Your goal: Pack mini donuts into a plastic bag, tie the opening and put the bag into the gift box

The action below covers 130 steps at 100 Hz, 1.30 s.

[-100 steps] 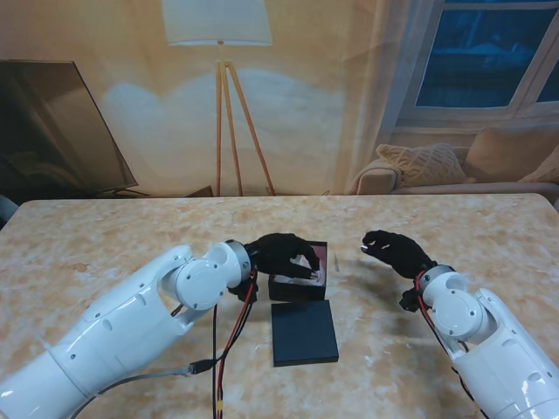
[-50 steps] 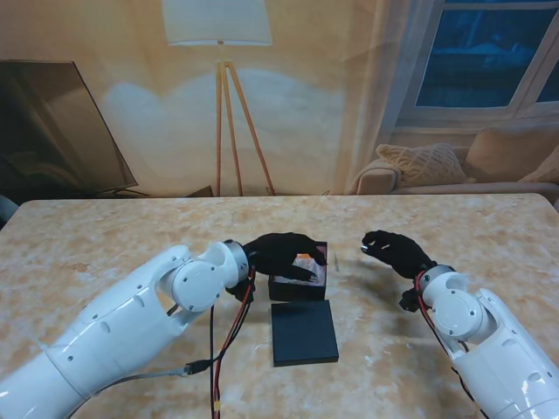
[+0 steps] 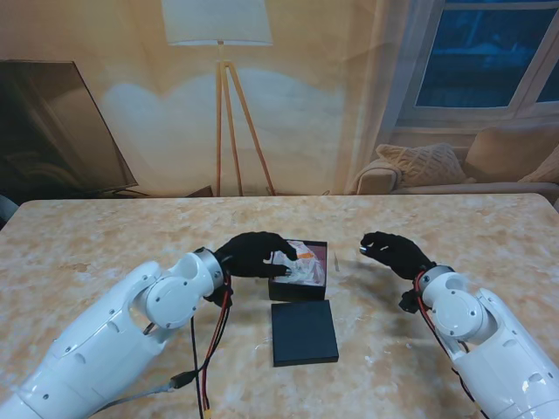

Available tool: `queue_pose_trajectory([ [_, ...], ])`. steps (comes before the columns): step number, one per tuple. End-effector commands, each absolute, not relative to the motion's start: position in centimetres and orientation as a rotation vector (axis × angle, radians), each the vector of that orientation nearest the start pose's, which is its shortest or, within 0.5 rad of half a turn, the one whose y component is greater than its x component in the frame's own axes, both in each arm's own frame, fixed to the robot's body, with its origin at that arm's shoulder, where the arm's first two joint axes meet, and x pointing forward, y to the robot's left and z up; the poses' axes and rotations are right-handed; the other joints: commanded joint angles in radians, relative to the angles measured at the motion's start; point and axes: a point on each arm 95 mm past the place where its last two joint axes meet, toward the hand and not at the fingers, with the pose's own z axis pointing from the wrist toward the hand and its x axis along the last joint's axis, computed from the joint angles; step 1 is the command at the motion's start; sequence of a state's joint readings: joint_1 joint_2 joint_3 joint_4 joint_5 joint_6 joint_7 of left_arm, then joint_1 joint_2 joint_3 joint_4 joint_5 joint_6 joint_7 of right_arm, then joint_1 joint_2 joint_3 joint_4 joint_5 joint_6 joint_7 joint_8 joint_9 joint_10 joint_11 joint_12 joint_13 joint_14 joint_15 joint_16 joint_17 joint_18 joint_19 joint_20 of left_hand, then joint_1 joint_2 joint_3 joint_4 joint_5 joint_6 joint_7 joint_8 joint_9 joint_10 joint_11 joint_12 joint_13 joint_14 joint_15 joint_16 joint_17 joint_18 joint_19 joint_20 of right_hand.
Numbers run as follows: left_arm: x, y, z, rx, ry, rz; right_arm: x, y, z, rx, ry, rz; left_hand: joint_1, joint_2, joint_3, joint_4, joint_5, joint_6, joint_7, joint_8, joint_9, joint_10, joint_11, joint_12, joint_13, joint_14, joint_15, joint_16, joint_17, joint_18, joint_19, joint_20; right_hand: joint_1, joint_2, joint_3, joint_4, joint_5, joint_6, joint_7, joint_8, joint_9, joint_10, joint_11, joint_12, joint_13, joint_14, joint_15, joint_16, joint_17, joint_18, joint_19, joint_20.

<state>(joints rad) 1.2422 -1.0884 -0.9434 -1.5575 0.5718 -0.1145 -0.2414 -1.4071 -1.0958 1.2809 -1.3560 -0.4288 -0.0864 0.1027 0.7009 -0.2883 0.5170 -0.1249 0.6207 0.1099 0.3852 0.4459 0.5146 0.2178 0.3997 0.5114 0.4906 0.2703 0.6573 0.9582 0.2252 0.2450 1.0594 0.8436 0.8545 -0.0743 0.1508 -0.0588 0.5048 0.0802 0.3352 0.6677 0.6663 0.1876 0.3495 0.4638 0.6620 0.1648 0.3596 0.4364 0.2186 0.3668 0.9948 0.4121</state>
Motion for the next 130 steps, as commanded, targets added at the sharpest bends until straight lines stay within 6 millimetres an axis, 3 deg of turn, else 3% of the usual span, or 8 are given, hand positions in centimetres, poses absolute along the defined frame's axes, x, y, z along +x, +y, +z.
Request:
queue_pose_trajectory([
  [1,43.5,-8.1,-28.2,-1.312,1.819,-1.796,44.7,-5.2,-34.0,-2.281,-1.580,-2.140,0.004,0.005,0.022,0.011,-0.002,0.015,-0.027,-0.008,-0.005,0.010,-0.014,-0.010,0.013,0.016,-0.023,-0.016,-0.008,0.004,-0.010,-0.019,-0.006,0.004,0.001,0.022,0.005,-0.020,0.005,0.008,0.023,0.004,0.002,0.006,0.024,-0.007,0.014,0.027,0.002,0.003,0.017,-0.007],
  [13,43.1,-6.1,-28.8,-1.304,1.777,-1.769,44.4,-4.4,-34.2,-2.276,-1.601,-2.059,0.005,0.006,0.021,0.012,-0.004,0.046,-0.072,-0.028,0.009,0.018,-0.010,-0.008,0.038,-0.010,-0.067,-0.054,-0.001,-0.009,-0.007,-0.029,-0.007,-0.001,0.002,0.021,0.010,-0.027,0.007,0.009,0.037,0.000,0.022,0.018,0.041,-0.013,0.056,0.052,0.012,-0.002,0.028,-0.003],
  [33,41.8,-3.5,-30.4,-1.322,1.698,-1.753,44.0,-3.5,-34.2,-2.242,-1.658,-1.954,0.034,0.018,0.024,0.017,0.014,0.077,-0.094,-0.037,0.048,0.012,0.016,0.005,0.076,-0.010,-0.083,-0.071,0.015,-0.014,0.007,-0.028,-0.005,0.001,-0.014,0.015,0.033,-0.062,0.038,0.002,0.070,-0.039,0.244,0.221,0.047,-0.046,0.438,0.310,0.065,-0.048,0.099,0.053],
  [52,40.9,-1.8,-31.7,-1.335,1.650,-1.732,43.3,-2.8,-34.0,-2.212,-1.717,-1.849,0.043,0.020,0.014,0.019,0.056,0.098,-0.102,-0.037,0.087,0.016,0.062,0.047,0.101,0.006,-0.021,-0.017,0.031,-0.006,0.043,-0.012,0.016,-0.018,-0.012,0.003,0.070,-0.053,0.074,-0.035,0.125,-0.067,0.300,0.266,0.105,-0.067,0.538,0.351,0.124,-0.062,0.144,0.082],
  [77,40.3,-0.9,-33.4,-1.410,1.672,-1.669,42.6,-2.1,-34.3,-2.177,-1.821,-1.746,0.047,0.017,0.019,0.019,0.112,0.097,-0.083,-0.026,0.140,0.009,0.102,0.088,0.128,0.021,0.019,0.017,0.043,0.005,0.063,-0.003,0.059,-0.068,0.011,-0.022,0.085,-0.089,0.198,-0.152,0.153,-0.070,0.097,0.098,0.109,-0.052,0.316,0.190,0.112,-0.059,0.116,0.065],
  [103,40.0,-0.4,-35.2,-1.504,1.713,-1.612,41.1,-1.9,-34.2,-2.158,-1.893,-1.601,0.052,0.022,0.020,0.017,0.155,0.084,-0.067,-0.022,0.190,-0.009,0.127,0.119,0.154,0.030,0.056,0.051,0.058,0.012,0.097,0.014,0.081,-0.062,0.033,-0.029,0.128,-0.028,0.209,-0.243,0.214,-0.051,-0.066,-0.097,0.229,-0.072,0.335,0.160,0.188,-0.074,0.112,0.013],
  [114,39.9,-0.2,-35.8,-1.545,1.752,-1.585,40.5,-1.9,-34.0,-2.126,-1.961,-1.554,0.077,0.024,-0.020,-0.003,0.174,0.062,-0.051,-0.007,0.204,-0.026,0.076,0.080,0.124,0.038,-0.014,0.012,0.027,0.027,0.042,-0.010,0.098,-0.095,0.073,-0.045,0.130,-0.042,0.279,-0.277,0.189,-0.074,-0.094,-0.161,0.259,-0.098,0.411,0.184,0.229,-0.103,0.145,-0.001],
  [130,39.6,0.2,-36.5,-1.572,1.834,-1.560,39.9,-1.9,-33.9,-2.086,-2.001,-1.482,0.129,0.018,-0.099,-0.021,0.202,0.026,-0.043,0.001,0.216,-0.080,-0.015,-0.050,0.060,0.013,-0.231,-0.203,-0.031,0.048,-0.113,-0.101,0.115,-0.112,0.096,-0.055,0.123,-0.054,0.301,-0.294,0.137,-0.115,-0.136,-0.199,0.249,-0.110,0.418,0.181,0.234,-0.116,0.151,0.001],
])
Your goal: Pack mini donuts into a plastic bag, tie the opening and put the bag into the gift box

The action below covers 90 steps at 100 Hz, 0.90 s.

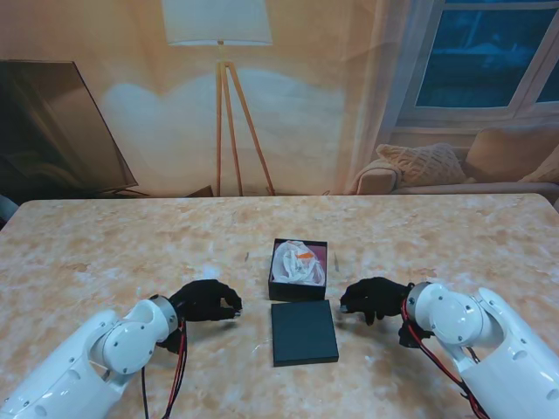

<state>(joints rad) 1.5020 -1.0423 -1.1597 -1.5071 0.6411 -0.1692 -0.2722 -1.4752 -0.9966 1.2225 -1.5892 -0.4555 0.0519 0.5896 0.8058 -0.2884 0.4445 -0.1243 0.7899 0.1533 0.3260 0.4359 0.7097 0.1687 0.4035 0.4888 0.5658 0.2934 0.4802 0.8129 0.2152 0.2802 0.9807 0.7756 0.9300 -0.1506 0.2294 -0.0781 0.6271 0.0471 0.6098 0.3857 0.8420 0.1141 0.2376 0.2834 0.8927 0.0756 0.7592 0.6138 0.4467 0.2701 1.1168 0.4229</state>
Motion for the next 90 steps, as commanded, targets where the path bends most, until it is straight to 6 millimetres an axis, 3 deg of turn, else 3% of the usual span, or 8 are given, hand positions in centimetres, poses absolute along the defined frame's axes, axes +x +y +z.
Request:
queue_pose_trajectory([
  [1,39.6,0.2,-36.5,-1.574,1.838,-1.558,39.9,-1.9,-33.9,-2.084,-2.003,-1.478,0.030,0.016,-0.030,-0.022,0.034,-0.018,0.015,0.009,0.022,-0.033,-0.024,-0.036,-0.021,-0.013,-0.072,-0.077,-0.027,0.013,-0.054,-0.046,0.042,-0.037,0.019,-0.036,0.001,-0.022,0.029,-0.011,-0.043,-0.044,-0.026,-0.020,0.016,-0.021,0.017,0.003,0.005,-0.021,0.028,-0.010],
  [10,39.4,0.1,-36.8,-1.609,1.871,-1.557,39.8,-1.8,-33.9,-2.060,-2.026,-1.448,0.036,0.016,-0.036,-0.021,0.030,-0.019,0.007,0.002,0.016,-0.041,-0.036,-0.062,-0.031,-0.032,-0.112,-0.123,-0.034,-0.004,-0.097,-0.083,0.042,-0.067,0.076,-0.065,0.029,-0.014,0.117,-0.056,-0.097,-0.076,-0.035,-0.061,-0.010,-0.021,-0.009,-0.013,-0.009,-0.025,0.015,-0.012],
  [31,38.8,-0.5,-37.4,-1.669,1.961,-1.543,39.8,-1.8,-34.2,-2.043,-2.036,-1.413,0.045,0.011,-0.035,-0.018,0.018,-0.020,-0.005,-0.003,-0.007,-0.047,-0.048,-0.086,-0.034,-0.041,-0.126,-0.143,-0.033,-0.023,-0.114,-0.110,0.025,-0.051,0.104,-0.064,-0.016,-0.025,0.078,-0.086,-0.120,-0.084,-0.024,-0.061,-0.029,-0.013,-0.031,-0.020,-0.030,-0.021,0.004,-0.013],
  [45,38.6,-0.8,-37.5,-1.694,2.012,-1.531,39.9,-1.7,-34.3,-2.045,-2.000,-1.358,0.061,0.003,-0.037,-0.024,0.029,-0.018,0.002,0.002,0.011,-0.038,-0.048,-0.097,-0.021,-0.040,-0.118,-0.141,-0.021,-0.028,-0.103,-0.112,0.023,-0.021,0.105,-0.061,-0.050,-0.013,0.050,-0.090,-0.091,-0.005,-0.014,-0.053,-0.005,-0.018,-0.022,-0.015,-0.008,-0.023,0.016,-0.006],
  [54,38.6,-1.0,-37.4,-1.702,2.043,-1.515,40.1,-1.7,-34.4,-2.054,-2.000,-1.326,0.069,0.004,-0.043,-0.026,0.024,-0.026,0.000,0.002,0.004,-0.047,-0.051,-0.104,-0.033,-0.039,-0.117,-0.138,-0.030,-0.026,-0.098,-0.111,0.036,-0.015,0.096,-0.055,-0.049,-0.013,0.033,-0.078,-0.067,0.005,-0.008,-0.035,-0.014,-0.004,-0.057,-0.033,-0.022,-0.013,0.003,-0.007],
  [62,38.5,-1.3,-37.5,-1.693,2.071,-1.511,40.2,-1.7,-34.5,-2.064,-1.992,-1.321,0.076,0.008,-0.054,-0.026,0.015,-0.033,-0.006,-0.001,-0.007,-0.059,-0.059,-0.114,-0.047,-0.049,-0.136,-0.150,-0.038,-0.033,-0.113,-0.120,0.052,-0.011,0.085,-0.051,-0.047,-0.007,0.024,-0.073,-0.054,0.010,-0.014,-0.014,-0.050,0.016,-0.219,-0.114,-0.038,-0.017,-0.017,-0.009],
  [70,38.4,-1.5,-37.5,-1.690,2.094,-1.512,40.3,-1.6,-34.5,-2.079,-1.975,-1.327,0.091,0.010,-0.068,-0.027,0.010,-0.042,-0.007,0.000,-0.013,-0.068,-0.065,-0.130,-0.057,-0.069,-0.169,-0.181,-0.046,-0.039,-0.139,-0.139,0.052,0.014,0.078,-0.043,-0.057,0.031,-0.031,-0.074,-0.051,0.057,-0.021,-0.013,-0.059,0.036,-0.389,-0.217,-0.033,-0.038,-0.053,-0.037],
  [90,38.3,-1.7,-37.6,-1.709,2.137,-1.505,40.4,-1.2,-34.5,-2.165,-1.902,-1.372,0.111,0.000,-0.080,-0.028,0.013,-0.046,0.001,0.003,-0.009,-0.068,-0.064,-0.143,-0.053,-0.081,-0.189,-0.214,-0.043,-0.056,-0.159,-0.162,0.072,0.061,0.049,-0.023,-0.041,0.123,-0.174,-0.006,-0.069,0.149,0.005,-0.041,-0.039,0.071,-0.515,-0.363,-0.008,-0.052,-0.068,-0.139],
])
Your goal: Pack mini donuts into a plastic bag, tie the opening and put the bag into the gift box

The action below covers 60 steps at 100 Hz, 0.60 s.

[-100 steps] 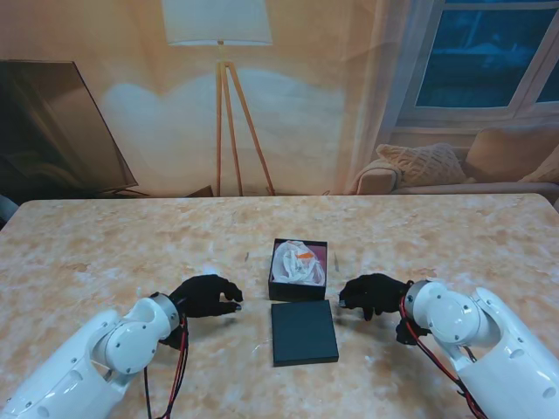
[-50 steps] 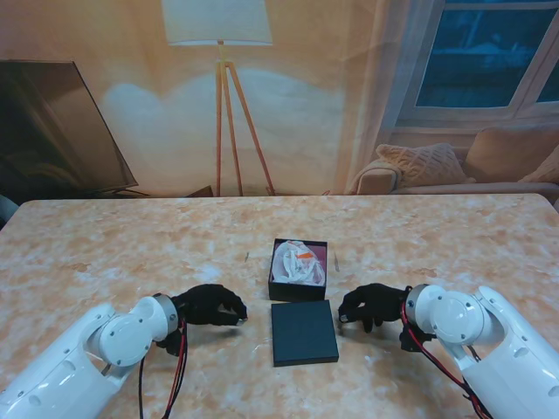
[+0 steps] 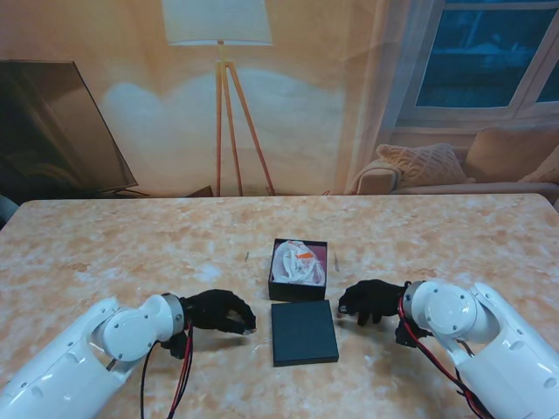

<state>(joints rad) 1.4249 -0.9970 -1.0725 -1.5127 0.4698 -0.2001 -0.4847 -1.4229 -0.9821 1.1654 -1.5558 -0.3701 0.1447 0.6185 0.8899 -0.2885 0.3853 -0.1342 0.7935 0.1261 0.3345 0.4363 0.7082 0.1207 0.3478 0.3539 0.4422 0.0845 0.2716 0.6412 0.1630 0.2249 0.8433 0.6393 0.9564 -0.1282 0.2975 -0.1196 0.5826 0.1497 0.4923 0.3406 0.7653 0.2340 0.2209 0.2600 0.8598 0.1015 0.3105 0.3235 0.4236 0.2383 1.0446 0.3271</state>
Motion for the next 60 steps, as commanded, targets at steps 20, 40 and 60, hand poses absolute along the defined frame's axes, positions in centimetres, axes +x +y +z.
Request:
queue_pose_trajectory([
  [20,38.3,-1.8,-37.6,-1.714,2.167,-1.497,40.6,-0.8,-34.5,-2.190,-1.821,-1.342,0.063,-0.034,-0.022,-0.022,0.027,-0.027,0.018,0.012,0.017,-0.016,0.008,-0.005,0.086,0.128,0.038,-0.037,0.016,-0.006,-0.017,-0.032,0.062,0.093,-0.068,0.042,0.010,0.078,-0.187,0.085,-0.012,0.071,0.057,-0.036,0.005,0.062,-0.081,-0.119,0.046,-0.024,-0.019,-0.087],
  [40,38.3,-2.1,-37.6,-1.714,2.206,-1.491,40.9,-0.2,-34.5,-2.242,-1.746,-1.316,0.100,-0.063,0.000,-0.021,0.022,-0.035,0.027,0.008,0.017,-0.018,0.009,-0.005,0.093,0.122,0.045,-0.035,0.023,-0.012,-0.010,-0.036,0.079,0.147,-0.105,0.068,-0.046,0.138,-0.276,0.107,-0.056,0.114,0.071,-0.042,-0.020,0.094,-0.102,-0.139,0.029,0.002,-0.043,-0.106],
  [60,38.2,-2.4,-37.6,-1.716,2.215,-1.500,41.2,0.2,-34.5,-2.255,-1.699,-1.306,0.111,-0.078,0.028,-0.026,0.015,-0.040,0.037,0.002,0.016,-0.031,0.013,-0.004,0.099,0.120,0.053,-0.030,0.027,-0.014,-0.006,-0.039,0.168,0.180,-0.231,0.069,-0.027,0.128,-0.301,0.190,-0.067,0.108,0.066,-0.041,-0.057,0.117,-0.127,-0.160,-0.035,0.025,-0.068,-0.104],
])
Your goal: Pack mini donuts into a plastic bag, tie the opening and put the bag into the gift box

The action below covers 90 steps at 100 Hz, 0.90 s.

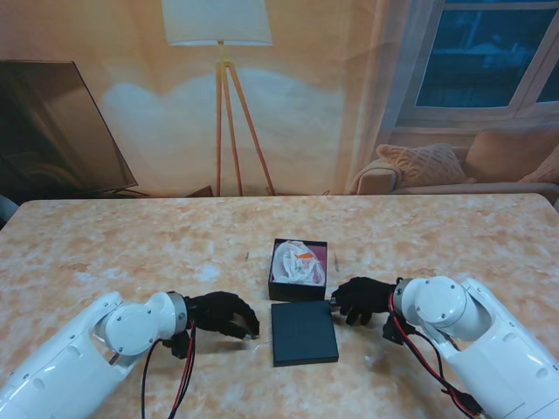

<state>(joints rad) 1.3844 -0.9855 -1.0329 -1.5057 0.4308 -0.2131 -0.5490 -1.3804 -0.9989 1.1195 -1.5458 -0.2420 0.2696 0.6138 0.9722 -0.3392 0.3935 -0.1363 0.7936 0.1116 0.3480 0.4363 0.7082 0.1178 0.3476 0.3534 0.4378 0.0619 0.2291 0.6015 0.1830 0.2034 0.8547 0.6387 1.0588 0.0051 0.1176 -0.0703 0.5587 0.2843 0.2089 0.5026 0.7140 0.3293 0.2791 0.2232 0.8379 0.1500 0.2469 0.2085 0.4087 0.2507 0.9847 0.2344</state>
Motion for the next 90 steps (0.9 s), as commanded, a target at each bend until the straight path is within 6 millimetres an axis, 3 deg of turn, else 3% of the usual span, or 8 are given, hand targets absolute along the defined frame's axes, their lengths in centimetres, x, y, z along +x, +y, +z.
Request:
queue_pose_trajectory([
  [1,38.2,-2.5,-37.6,-1.716,2.216,-1.501,41.2,0.2,-34.5,-2.255,-1.698,-1.306,0.028,-0.028,0.021,-0.024,0.014,-0.025,0.023,0.001,0.015,-0.028,0.013,-0.004,0.105,0.143,0.097,0.011,0.007,0.007,-0.017,-0.039,0.066,0.046,-0.052,0.020,-0.003,-0.007,-0.018,0.028,-0.016,0.012,0.008,-0.004,-0.036,0.069,-0.064,-0.045,-0.020,0.013,-0.008,-0.011],
  [22,38.0,-3.3,-37.8,-1.732,2.225,-1.523,41.3,0.4,-34.6,-2.249,-1.687,-1.298,0.017,-0.020,0.046,-0.028,-0.006,-0.021,0.017,-0.012,-0.005,-0.027,0.006,-0.008,0.105,0.147,0.109,0.021,0.009,0.003,-0.013,-0.042,0.090,0.035,-0.072,0.009,0.004,-0.023,0.015,0.036,0.000,0.008,0.012,0.011,-0.026,0.081,-0.059,-0.029,-0.032,0.027,0.006,-0.003],
  [31,38.0,-3.7,-37.9,-1.720,2.222,-1.532,41.3,0.3,-34.6,-2.238,-1.708,-1.330,-0.016,-0.025,0.102,-0.031,-0.021,-0.019,0.003,-0.017,-0.022,-0.030,0.008,-0.008,0.099,0.147,0.129,0.045,0.009,0.000,-0.003,-0.041,0.118,0.002,-0.088,0.006,-0.001,-0.058,0.079,0.033,0.020,-0.042,0.032,0.053,-0.022,0.054,-0.026,0.023,-0.054,0.025,0.021,0.009],
  [58,38.3,-4.0,-38.0,-1.736,2.193,-1.523,41.1,-0.8,-34.5,-2.245,-1.870,-1.375,-0.033,-0.027,0.117,-0.043,-0.017,-0.009,0.004,-0.012,-0.020,-0.015,0.039,0.038,0.110,0.144,0.184,0.106,0.005,-0.006,0.010,-0.034,0.060,-0.021,-0.127,0.006,0.002,-0.172,0.129,0.019,0.075,-0.167,0.245,0.360,0.003,-0.041,0.392,0.386,-0.041,0.014,0.167,0.154],
  [74,38.4,-4.0,-38.0,-1.730,2.191,-1.514,41.0,-1.3,-34.5,-2.178,-1.974,-1.304,-0.020,-0.021,0.095,-0.043,-0.012,-0.007,0.011,-0.013,-0.004,0.012,0.122,0.175,0.136,0.167,0.339,0.335,0.025,0.007,0.108,0.060,0.143,-0.044,-0.124,-0.003,-0.033,-0.269,0.262,-0.097,0.204,-0.297,0.563,0.679,0.138,-0.193,0.891,0.610,0.103,-0.009,0.339,0.337],
  [79,38.4,-4.0,-38.1,-1.726,2.185,-1.513,41.0,-1.3,-34.5,-2.162,-1.990,-1.282,-0.017,-0.012,0.105,-0.042,-0.020,-0.006,0.001,-0.015,0.020,0.019,0.159,0.382,0.153,0.177,0.433,0.456,0.037,0.011,0.169,0.133,0.144,-0.045,-0.110,0.004,-0.032,-0.284,0.252,-0.099,0.239,-0.326,0.635,0.705,0.183,-0.229,0.977,0.625,0.144,-0.020,0.382,0.366],
  [82,38.4,-4.0,-38.1,-1.727,2.181,-1.511,41.0,-1.4,-34.6,-2.151,-2.002,-1.267,-0.014,-0.005,0.107,-0.039,-0.025,0.000,-0.006,-0.019,0.034,0.028,0.179,0.484,0.161,0.180,0.491,0.508,0.039,0.015,0.206,0.169,-0.135,-0.148,0.365,0.009,-0.028,-0.297,0.204,-0.074,0.265,-0.352,0.701,0.690,0.220,-0.260,1.042,0.602,0.182,-0.032,0.410,0.395],
  [90,38.4,-3.9,-38.1,-1.735,2.174,-1.503,41.0,-1.4,-34.6,-2.132,-2.025,-1.251,0.002,0.015,0.095,-0.036,-0.027,0.007,-0.019,-0.028,0.082,0.040,0.209,0.647,0.187,0.185,0.598,0.595,0.050,0.025,0.276,0.244,-0.192,-0.153,0.509,0.042,-0.052,-0.340,0.148,-0.039,0.309,-0.389,0.771,0.702,0.276,-0.303,1.110,0.612,0.235,-0.052,0.457,0.397],
])
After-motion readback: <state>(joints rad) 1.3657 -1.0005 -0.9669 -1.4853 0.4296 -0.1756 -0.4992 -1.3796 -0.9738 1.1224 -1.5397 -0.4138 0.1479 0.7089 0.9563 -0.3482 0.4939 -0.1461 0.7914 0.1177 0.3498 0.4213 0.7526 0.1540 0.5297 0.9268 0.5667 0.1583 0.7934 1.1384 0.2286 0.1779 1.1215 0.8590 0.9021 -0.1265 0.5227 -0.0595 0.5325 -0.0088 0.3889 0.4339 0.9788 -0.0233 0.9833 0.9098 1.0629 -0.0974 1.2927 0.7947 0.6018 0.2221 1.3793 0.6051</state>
